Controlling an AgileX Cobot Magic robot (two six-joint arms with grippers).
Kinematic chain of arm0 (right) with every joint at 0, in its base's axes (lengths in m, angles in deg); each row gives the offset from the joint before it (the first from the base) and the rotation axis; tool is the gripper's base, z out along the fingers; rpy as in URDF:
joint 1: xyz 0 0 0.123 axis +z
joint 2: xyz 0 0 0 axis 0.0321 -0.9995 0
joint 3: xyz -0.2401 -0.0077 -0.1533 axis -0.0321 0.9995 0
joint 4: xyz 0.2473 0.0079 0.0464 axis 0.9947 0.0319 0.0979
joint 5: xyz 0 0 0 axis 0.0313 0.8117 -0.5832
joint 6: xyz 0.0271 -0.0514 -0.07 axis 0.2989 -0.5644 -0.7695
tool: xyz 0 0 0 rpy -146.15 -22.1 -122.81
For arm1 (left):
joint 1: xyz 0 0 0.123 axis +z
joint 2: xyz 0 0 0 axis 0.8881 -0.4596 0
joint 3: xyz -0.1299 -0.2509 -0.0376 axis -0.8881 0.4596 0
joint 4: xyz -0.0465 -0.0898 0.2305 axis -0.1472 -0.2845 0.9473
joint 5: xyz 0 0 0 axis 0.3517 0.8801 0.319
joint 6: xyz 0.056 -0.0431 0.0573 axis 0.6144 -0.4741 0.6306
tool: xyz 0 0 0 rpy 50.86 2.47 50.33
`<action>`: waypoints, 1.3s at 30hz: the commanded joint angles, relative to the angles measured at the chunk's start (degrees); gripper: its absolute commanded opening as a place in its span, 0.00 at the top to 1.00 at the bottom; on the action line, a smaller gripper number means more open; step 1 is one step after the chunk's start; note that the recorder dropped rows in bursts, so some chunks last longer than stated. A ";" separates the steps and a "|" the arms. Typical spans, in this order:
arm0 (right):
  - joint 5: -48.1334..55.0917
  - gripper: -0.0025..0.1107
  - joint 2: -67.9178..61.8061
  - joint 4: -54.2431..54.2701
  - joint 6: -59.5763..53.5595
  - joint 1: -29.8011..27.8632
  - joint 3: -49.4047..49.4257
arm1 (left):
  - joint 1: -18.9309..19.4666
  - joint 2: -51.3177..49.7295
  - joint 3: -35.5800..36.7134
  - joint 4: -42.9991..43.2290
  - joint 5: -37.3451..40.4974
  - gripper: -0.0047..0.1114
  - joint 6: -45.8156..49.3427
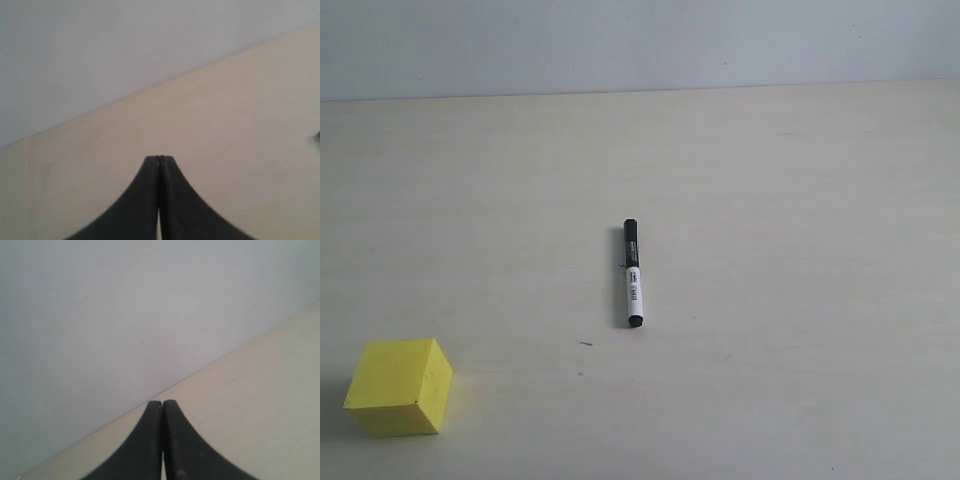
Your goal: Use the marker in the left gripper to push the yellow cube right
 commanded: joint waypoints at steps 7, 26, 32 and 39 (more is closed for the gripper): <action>-0.16 0.98 0.35 -0.26 -0.50 -0.25 0.26 | -1.21 -28.97 -10.33 -13.08 16.16 0.72 -19.99; -0.16 0.98 0.35 -0.26 -0.50 -0.25 0.26 | -15.82 -62.07 -25.99 -33.90 7.51 0.43 -21.92; -0.16 0.98 0.35 -0.26 -0.50 -0.25 0.26 | -15.98 -63.82 -28.84 -42.04 7.23 0.43 -9.75; -0.16 0.98 0.35 -0.26 -0.50 -0.25 0.26 | -15.98 -64.25 -29.00 -42.15 9.47 0.43 -5.98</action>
